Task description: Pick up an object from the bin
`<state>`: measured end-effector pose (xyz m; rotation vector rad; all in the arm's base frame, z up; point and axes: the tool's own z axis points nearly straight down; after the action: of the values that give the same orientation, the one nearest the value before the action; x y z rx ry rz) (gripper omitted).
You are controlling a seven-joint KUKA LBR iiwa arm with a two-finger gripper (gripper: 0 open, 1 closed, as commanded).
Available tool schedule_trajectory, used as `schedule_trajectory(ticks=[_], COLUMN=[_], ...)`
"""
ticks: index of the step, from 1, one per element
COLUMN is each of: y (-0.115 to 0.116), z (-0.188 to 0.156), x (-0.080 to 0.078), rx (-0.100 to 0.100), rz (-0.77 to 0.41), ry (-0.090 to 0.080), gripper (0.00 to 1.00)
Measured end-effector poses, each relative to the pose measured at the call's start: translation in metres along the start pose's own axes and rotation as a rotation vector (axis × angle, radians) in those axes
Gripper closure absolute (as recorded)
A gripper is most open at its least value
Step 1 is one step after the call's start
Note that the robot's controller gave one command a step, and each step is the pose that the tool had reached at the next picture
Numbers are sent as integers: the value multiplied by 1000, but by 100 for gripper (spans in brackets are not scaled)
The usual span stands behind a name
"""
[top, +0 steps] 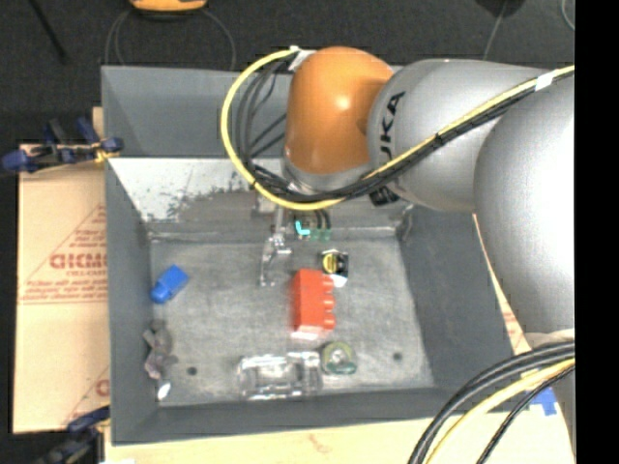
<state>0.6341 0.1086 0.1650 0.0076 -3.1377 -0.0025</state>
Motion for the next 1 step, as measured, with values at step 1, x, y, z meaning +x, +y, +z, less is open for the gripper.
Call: schedule_trajectory(ticks=[1], y=[-72], z=[84], x=[26], rx=[-5], rz=[-353], ry=[-17], gripper=[0])
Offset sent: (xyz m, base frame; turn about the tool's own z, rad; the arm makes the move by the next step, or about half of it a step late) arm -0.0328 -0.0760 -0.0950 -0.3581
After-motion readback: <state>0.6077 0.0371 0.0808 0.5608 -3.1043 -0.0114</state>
